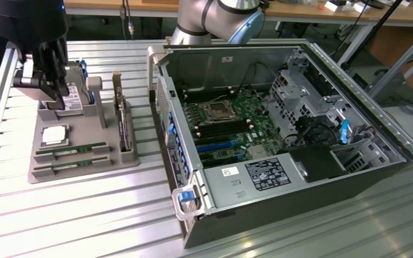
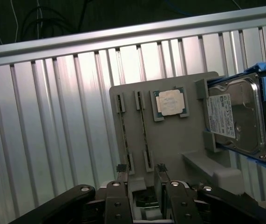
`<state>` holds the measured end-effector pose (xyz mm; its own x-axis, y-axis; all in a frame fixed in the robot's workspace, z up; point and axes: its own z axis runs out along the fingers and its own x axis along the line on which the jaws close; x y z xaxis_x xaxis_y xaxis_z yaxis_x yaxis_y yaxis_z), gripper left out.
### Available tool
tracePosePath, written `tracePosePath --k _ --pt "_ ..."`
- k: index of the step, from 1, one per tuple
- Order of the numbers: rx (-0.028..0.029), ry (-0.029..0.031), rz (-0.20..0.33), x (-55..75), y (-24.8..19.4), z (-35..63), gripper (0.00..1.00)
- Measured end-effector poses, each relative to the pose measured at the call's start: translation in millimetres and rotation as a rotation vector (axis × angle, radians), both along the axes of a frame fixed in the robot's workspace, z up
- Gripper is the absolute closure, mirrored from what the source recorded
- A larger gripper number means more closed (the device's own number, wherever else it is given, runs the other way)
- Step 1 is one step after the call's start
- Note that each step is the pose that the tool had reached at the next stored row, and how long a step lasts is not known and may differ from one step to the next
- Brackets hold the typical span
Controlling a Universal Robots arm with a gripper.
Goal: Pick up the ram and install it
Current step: 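Pick up the ram and move it above insertion slot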
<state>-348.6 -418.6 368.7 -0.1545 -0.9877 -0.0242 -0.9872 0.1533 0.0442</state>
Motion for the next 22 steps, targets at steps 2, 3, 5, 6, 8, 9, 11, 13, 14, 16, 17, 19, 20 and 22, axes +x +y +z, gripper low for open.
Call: tracePosePath --k 2,3,5,6,8,9,11,13,14,16,17,19,20,22 --pt "0.0000 0.0000 0.000 0.0 0.0 -0.7 0.64" --pt "0.0000 0.0000 0.000 0.0 0.0 -1.2 0.64" --pt "0.0000 -0.0001 0.000 0.0 0.0 -2.3 0.64" --pt "0.0000 -0.0001 0.000 0.0 0.0 -3.3 0.64" --pt "0.0000 -0.0001 0.000 0.0 0.0 -5.1 0.64" --pt "0.0000 -0.0001 0.000 0.0 0.0 -5.7 0.64" --pt "0.0000 0.0000 0.000 0.0 0.0 -7.1 0.64" --pt "0.0000 0.0000 0.000 0.0 0.0 -9.0 0.64" --pt "0.0000 0.0000 0.000 0.0 0.0 -10.1 0.64" --pt "0.0000 0.0000 0.000 0.0 0.0 -11.7 0.64" --pt "0.0000 0.0000 0.000 0.0 0.0 -12.3 0.64" --pt "0.0000 0.0000 0.000 0.0 0.0 -13.7 0.64" --pt "0.0000 -0.0001 0.000 0.0 0.0 -14.4 0.64" --pt "0.0000 -0.0001 0.000 0.0 0.0 -15.7 0.64"
